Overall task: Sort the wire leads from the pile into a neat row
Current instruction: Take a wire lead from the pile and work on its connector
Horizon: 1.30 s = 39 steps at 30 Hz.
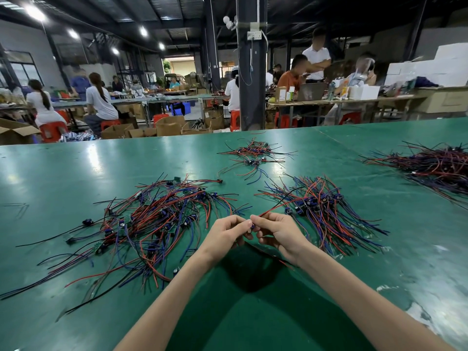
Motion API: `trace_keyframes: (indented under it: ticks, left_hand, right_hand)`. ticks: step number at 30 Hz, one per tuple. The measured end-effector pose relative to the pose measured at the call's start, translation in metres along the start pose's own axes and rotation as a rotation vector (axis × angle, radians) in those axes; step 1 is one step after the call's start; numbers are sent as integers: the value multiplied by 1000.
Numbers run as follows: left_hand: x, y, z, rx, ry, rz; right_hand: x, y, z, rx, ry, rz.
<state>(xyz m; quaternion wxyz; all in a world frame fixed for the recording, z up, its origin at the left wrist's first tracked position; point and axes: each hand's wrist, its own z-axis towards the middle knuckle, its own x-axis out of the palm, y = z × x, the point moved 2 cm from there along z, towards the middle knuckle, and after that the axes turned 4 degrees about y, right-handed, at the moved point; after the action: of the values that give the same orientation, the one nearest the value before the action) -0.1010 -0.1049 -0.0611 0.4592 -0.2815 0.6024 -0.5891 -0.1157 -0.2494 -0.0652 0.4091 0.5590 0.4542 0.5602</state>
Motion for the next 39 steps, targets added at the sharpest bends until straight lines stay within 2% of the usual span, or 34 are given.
trace_keyframes:
  ticks: [5, 14, 18, 28, 36, 39]
  left_hand:
    - [1, 0, 0, -23, 9, -5]
    - [2, 1, -1, -76, 22, -13]
    - [2, 2, -1, -76, 29, 0]
    - [3, 0, 0, -89, 35, -8]
    - [2, 0, -2, -114, 17, 35]
    - [2, 1, -1, -134, 4, 10]
  right_hand:
    - [-1, -2, 1, -13, 4, -7]
    - [0, -5, 2, -48, -9, -193]
    - [0, -5, 1, -45, -10, -180]
    - [0, -9, 4, 14, -28, 41]
    - [0, -13, 6, -57, -93, -82]
    - [0, -13, 6, -47, -88, -52]
